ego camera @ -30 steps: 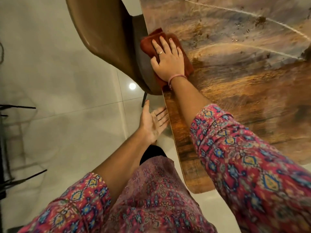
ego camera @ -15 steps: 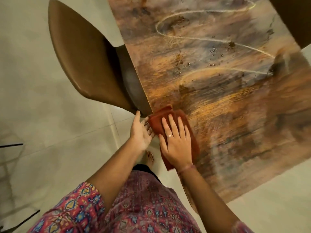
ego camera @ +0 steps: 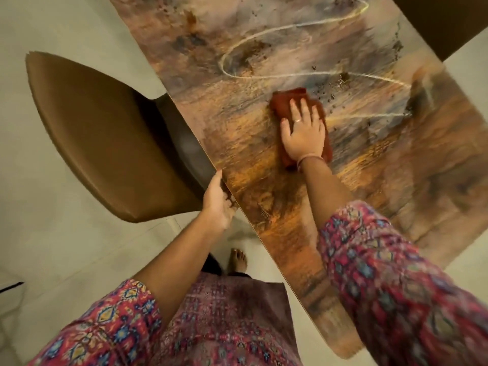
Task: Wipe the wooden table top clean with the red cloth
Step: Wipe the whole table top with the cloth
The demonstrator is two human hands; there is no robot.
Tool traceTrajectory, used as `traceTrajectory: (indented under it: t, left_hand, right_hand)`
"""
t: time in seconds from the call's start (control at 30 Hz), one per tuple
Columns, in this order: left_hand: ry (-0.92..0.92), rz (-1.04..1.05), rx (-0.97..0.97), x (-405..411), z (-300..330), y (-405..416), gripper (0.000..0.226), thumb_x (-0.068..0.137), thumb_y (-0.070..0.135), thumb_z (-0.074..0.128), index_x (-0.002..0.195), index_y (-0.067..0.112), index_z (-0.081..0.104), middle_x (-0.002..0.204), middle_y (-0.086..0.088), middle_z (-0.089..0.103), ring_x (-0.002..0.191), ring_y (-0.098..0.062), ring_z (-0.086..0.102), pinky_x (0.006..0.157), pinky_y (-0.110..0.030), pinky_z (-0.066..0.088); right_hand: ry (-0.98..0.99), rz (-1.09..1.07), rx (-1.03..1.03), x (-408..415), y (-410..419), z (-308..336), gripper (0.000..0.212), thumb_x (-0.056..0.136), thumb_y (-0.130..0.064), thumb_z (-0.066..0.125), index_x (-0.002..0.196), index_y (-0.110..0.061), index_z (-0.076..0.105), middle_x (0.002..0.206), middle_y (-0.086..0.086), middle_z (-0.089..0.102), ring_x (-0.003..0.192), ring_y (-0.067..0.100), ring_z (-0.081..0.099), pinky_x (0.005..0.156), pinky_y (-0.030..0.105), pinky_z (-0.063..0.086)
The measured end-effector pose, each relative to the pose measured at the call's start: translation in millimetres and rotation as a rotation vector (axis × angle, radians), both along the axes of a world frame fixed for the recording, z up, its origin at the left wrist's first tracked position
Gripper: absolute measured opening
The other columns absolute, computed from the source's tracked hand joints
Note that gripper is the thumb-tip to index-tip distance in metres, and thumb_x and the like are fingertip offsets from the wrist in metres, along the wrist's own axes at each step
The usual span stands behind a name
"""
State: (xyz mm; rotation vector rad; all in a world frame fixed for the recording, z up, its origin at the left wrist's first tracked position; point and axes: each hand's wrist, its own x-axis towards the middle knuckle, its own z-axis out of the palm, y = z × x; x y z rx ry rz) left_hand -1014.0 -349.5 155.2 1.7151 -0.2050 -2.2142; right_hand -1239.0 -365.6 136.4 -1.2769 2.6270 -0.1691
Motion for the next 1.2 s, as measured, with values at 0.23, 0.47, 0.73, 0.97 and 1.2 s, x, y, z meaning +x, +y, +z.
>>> traceTrajectory:
  t: [0.23,0.47,0.73,0.97,1.2]
  left_hand:
    - [0.139,0.006,0.035,-2,-3,-48,0.055,0.094,0.063,0.029,0.119,0.022,0.054,0.113,-0.006,0.062,0.104,-0.024,0.059,0.082,-0.037,0.05]
    - [0.063,-0.008,0.077,-7,-12,-61,0.085,0.083,0.077,0.033,0.145,0.018,0.037,0.144,-0.011,0.045,0.128,-0.029,0.047,0.106,-0.046,0.037]
    - [0.153,0.019,0.089,-8,-22,-55,0.092,0.078,0.081,0.032,0.145,0.018,0.033,0.142,-0.013,0.047,0.124,-0.032,0.049,0.103,-0.045,0.04]
    - [0.033,0.043,0.138,-9,-20,-56,0.097,0.078,0.079,0.04,0.144,0.008,0.037,0.136,-0.026,0.041,0.126,-0.042,0.042,0.083,-0.033,0.053]
    - [0.123,0.168,0.141,-13,-17,-58,0.078,0.079,0.073,0.047,0.14,0.023,0.047,0.141,-0.009,0.05,0.125,-0.03,0.051,0.102,-0.045,0.042]
  right_hand:
    - [0.063,-0.222,-0.075,83,0,-3,0.058,0.099,-0.044,0.03,0.153,-0.023,0.025,0.16,0.004,0.022,0.148,0.029,0.017,0.116,0.045,0.02]
    - [-0.002,0.564,0.009,57,49,0,0.057,0.097,-0.048,0.031,0.151,-0.031,0.027,0.159,0.0,0.025,0.147,0.027,0.02,0.117,0.045,0.019]
    - [0.077,-0.541,-0.115,67,-56,-5,0.056,0.099,-0.042,0.028,0.152,-0.025,0.027,0.16,0.002,0.022,0.148,0.029,0.016,0.117,0.047,0.018]
    - [0.048,0.713,0.043,26,-15,1,0.056,0.097,-0.046,0.031,0.15,-0.027,0.032,0.158,0.002,0.028,0.147,0.028,0.022,0.118,0.043,0.019]
    - [0.065,-0.31,-0.128,105,-88,-6,0.057,0.097,-0.043,0.031,0.151,-0.025,0.029,0.159,0.002,0.025,0.148,0.028,0.017,0.116,0.048,0.019]
